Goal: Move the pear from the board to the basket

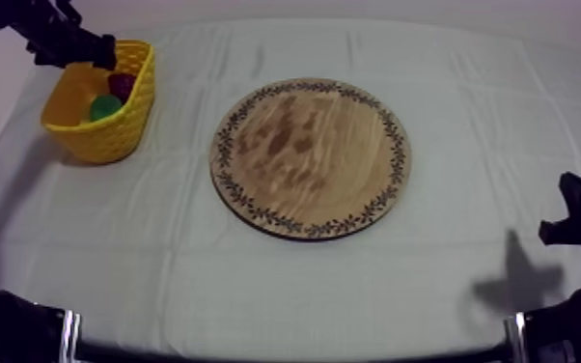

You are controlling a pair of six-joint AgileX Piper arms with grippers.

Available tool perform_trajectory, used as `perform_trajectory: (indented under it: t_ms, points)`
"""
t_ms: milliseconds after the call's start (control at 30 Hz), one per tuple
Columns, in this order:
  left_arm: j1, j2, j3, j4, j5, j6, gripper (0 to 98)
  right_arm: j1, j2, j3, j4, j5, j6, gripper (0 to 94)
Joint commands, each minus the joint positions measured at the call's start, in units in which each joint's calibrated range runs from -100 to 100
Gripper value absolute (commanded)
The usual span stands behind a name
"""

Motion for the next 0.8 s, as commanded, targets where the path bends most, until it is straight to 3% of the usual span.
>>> perform_trajectory:
  t_ms: [0,467,633,767]
  points:
    - [0.0,-0.7,0.1,0.0,-0.2,0.4,92.2,0.0,0.0,0.1,0.0,0.0,0.0,0.5]
    - [-1.4,-12.7,3.8,-0.5,-7.8,4.9,50.0,0.0,0.0,0.1,0.0,0.0,0.0,0.5]
    - [-1.6,-19.4,7.7,-0.45,-11.3,5.0,18.1,0.0,0.0,0.1,0.0,0.0,0.0,0.5]
    - [-1.4,-25.5,12.1,-0.34,-13.9,5.1,5.5,0.0,0.0,0.1,0.0,0.0,0.0,0.5]
